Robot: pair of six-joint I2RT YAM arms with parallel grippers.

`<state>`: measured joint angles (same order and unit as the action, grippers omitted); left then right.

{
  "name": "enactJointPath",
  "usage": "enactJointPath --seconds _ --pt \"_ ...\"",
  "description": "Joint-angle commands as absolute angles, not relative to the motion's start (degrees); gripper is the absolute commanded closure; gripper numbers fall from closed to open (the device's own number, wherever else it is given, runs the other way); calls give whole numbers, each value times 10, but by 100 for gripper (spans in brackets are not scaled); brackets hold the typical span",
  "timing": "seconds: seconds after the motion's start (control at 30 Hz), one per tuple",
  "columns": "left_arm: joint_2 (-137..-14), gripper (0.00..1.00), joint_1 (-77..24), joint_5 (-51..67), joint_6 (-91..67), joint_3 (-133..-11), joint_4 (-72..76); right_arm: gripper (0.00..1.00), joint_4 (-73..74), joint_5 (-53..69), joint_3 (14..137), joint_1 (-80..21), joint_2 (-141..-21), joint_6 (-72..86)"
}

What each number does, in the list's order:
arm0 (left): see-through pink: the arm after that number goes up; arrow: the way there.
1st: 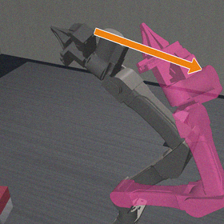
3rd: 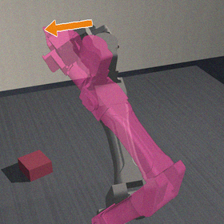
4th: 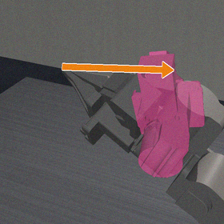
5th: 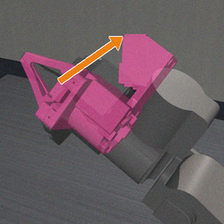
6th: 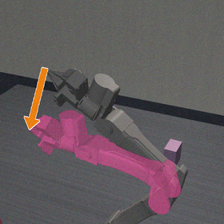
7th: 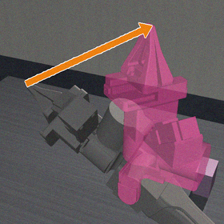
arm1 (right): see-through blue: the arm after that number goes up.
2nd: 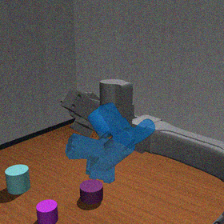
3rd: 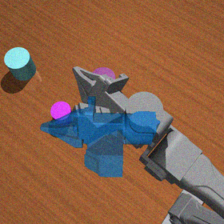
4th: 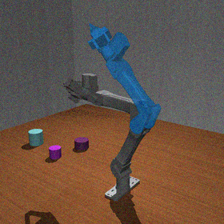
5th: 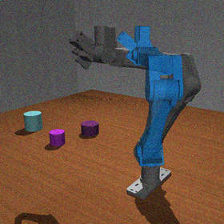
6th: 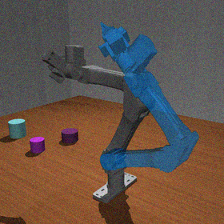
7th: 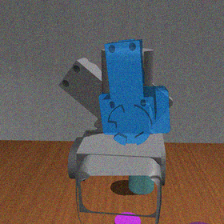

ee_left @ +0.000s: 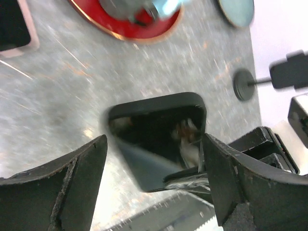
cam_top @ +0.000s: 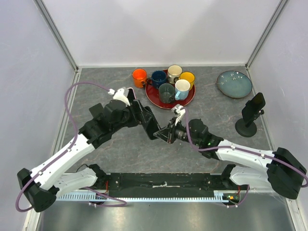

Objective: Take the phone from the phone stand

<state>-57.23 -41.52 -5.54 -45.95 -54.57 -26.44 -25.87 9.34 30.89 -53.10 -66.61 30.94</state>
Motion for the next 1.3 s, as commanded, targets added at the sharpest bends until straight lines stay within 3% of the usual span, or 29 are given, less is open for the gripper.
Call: enactJointPath --seconds 0.0,0.4,0.77,1.27 --pt "-492 14 -392 -251 -388 -554 -252 100 -207 95 244 -445 -629 380" --pt "-395 5 -388 -373 -262 -518 -251 100 -124 184 185 -279 -563 396" --pt "-330 4 -386 -432 -142 -485 -246 100 -142 305 172 -107 -617 426" --pt "-322 4 -381 -410 -142 -446 -236 100 -265 365 174 -49 -747 467"
